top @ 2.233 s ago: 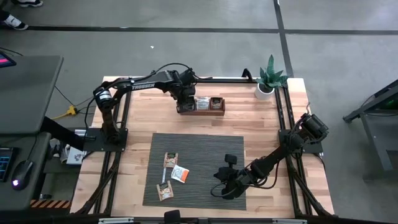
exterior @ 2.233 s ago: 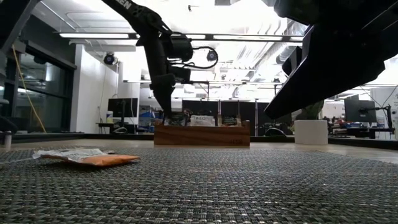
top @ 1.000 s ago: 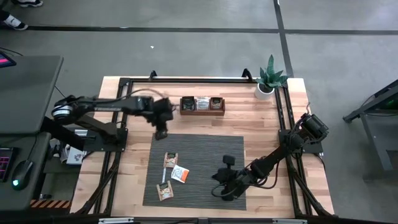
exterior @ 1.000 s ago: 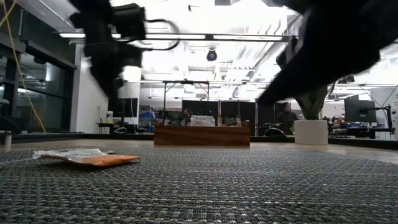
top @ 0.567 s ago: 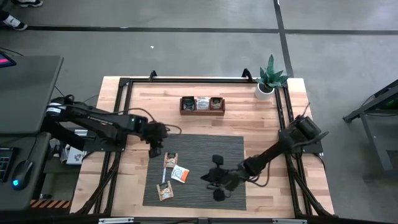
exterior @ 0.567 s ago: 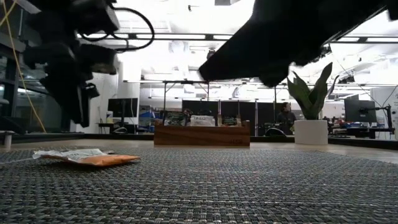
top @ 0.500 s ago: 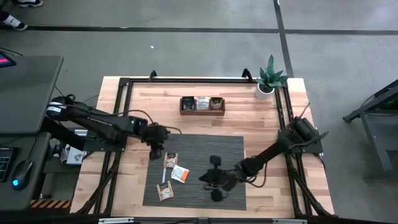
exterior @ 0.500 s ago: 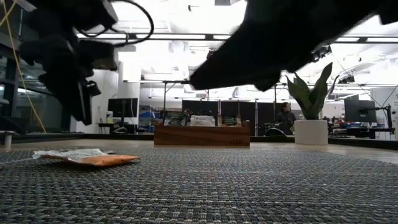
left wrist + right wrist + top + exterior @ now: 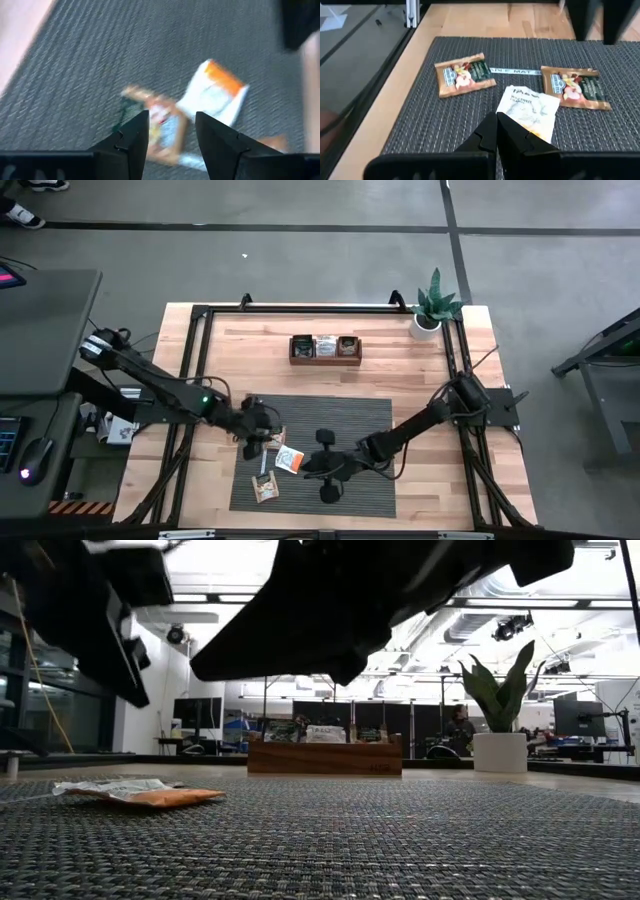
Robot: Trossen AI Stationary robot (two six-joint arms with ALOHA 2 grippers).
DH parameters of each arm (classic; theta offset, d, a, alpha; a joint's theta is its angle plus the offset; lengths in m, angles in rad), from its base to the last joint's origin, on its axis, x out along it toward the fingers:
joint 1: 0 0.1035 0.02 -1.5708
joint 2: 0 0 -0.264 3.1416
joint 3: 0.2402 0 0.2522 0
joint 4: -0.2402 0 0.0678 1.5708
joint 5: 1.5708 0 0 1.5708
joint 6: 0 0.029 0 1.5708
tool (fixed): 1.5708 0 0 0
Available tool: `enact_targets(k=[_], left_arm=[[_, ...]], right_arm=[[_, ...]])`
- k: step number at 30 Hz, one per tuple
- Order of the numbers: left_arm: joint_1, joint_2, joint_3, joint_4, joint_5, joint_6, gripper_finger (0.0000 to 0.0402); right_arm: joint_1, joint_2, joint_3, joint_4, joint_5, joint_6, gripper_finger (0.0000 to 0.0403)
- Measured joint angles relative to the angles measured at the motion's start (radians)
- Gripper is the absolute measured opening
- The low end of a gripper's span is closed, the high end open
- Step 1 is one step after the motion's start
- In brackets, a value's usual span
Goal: Pick & Place Tea
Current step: Put the light brown tea bag into the right compartment of the wooden organizer
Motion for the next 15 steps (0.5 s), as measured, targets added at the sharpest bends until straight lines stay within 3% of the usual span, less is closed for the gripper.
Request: enact_targets(k=[8,15], left_arm=[[-0.119,0.015,0.001,0.095,-0.133,-0.106,0.0159],[-0.147,0.016,0.001,-0.009,-0.212,-0.153,0.0159]], right_arm=[[-0.010,0.000,0.001,-0.015,-0.003,-0.003,0.0003],[-0.020,0.000,0.001,0.040,-0.033,-0.031,0.0001]])
